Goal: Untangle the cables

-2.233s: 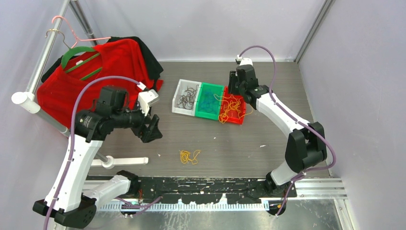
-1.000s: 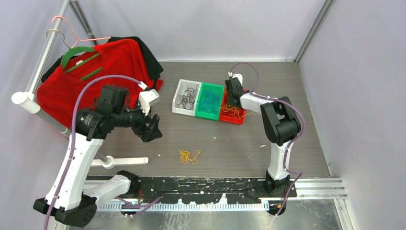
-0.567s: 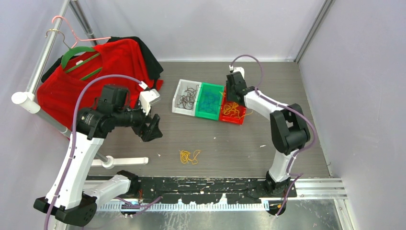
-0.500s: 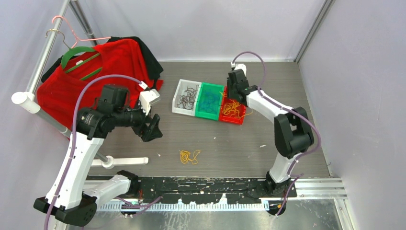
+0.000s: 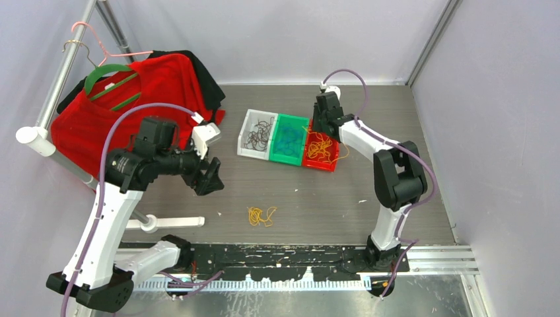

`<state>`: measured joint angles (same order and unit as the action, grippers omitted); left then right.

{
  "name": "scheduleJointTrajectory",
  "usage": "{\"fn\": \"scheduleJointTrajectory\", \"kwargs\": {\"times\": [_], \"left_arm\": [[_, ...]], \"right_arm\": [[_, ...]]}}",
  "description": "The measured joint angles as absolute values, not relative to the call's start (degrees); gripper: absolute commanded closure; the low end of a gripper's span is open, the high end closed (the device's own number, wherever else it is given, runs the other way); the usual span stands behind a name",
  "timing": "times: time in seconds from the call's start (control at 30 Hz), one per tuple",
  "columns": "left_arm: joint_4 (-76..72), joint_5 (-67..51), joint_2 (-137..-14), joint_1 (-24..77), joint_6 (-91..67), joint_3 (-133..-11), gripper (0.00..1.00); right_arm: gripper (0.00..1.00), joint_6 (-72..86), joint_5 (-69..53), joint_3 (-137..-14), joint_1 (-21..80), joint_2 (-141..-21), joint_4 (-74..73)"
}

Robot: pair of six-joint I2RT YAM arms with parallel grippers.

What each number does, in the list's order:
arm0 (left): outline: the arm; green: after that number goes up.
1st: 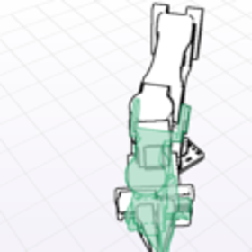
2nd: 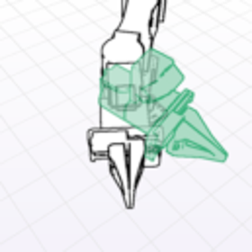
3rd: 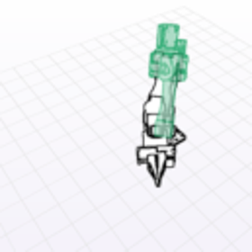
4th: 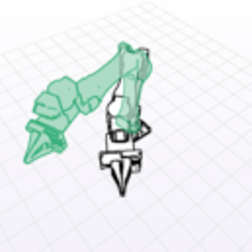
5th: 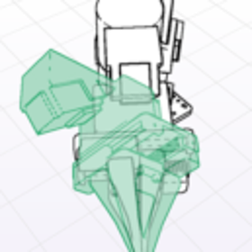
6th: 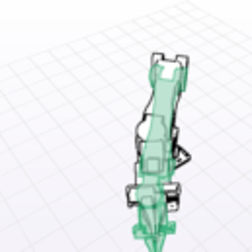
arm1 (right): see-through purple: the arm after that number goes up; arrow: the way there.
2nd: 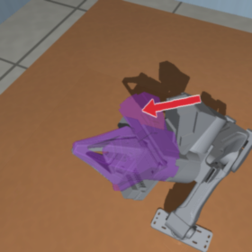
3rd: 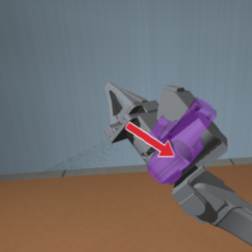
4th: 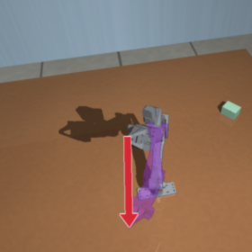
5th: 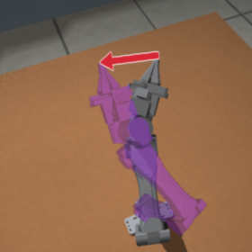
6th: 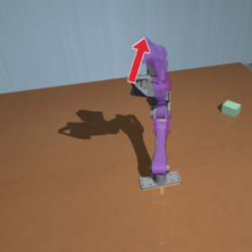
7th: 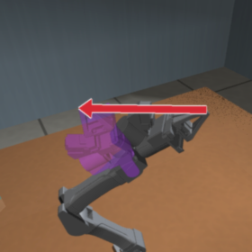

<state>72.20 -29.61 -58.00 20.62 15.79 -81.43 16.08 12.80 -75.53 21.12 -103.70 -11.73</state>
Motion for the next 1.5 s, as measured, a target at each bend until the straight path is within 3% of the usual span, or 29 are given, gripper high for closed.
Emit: {"fn": "scheduleJointTrajectory", "kwargs": {"times": [0.13, 0.47, 0.6, 0.77, 0.83, 1.07, 1.1, 1.23, 1.4, 1.5], "left_arm": [[72.18, -29.61, -57.76, 20.62, 15.99, -81.32, 0.24], [72.36, -29.19, -56.49, 20.62, 17.02, -80.66, 0.24], [72.36, -29.10, -56.36, 20.62, 16.99, -80.66, 0.24], [72.31, -29.02, -56.36, 20.62, 17.02, -80.42, 0.23], [72.31, -28.91, -56.40, 20.62, 17.06, -79.90, 0.21], [72.29, -28.51, -59.09, 19.03, 16.93, -79.05, 0.05], [72.27, -28.51, -59.77, 18.28, 16.86, -79.05, 0.04], [72.44, -28.77, -62.89, 14.74, 16.78, -79.55, 0.03], [72.99, -29.91, -66.15, 11.90, 17.26, -80.73, 0.03], [73.23, -30.30, -66.24, 11.55, 17.89, -80.71, 0.03]], "right_arm": [[0.80, 18.52, 12.78, -75.53, 20.45, -107.63, -10.35], [0.88, 21.30, 13.87, -73.23, 20.36, -110.89, -6.00], [0.72, 21.17, 15.75, -70.26, 20.78, -110.80, -4.51], [0.66, 19.11, 17.98, -66.65, 21.04, -108.60, -4.49], [0.59, 17.56, 17.98, -65.39, 21.32, -105.51, -4.27], [0.45, 14.22, 17.21, -65.06, 23.92, -89.23, -3.01], [0.39, 14.06, 16.95, -65.41, 24.64, -87.55, -3.31], [0.02, 13.72, 16.84, -65.98, 28.71, -83.15, -5.54], [0.00, 14.02, 16.01, -60.80, 39.88, -77.91, -8.75], [0.07, 14.06, 12.73, -54.85, 50.72, -75.26, -8.84]]}}
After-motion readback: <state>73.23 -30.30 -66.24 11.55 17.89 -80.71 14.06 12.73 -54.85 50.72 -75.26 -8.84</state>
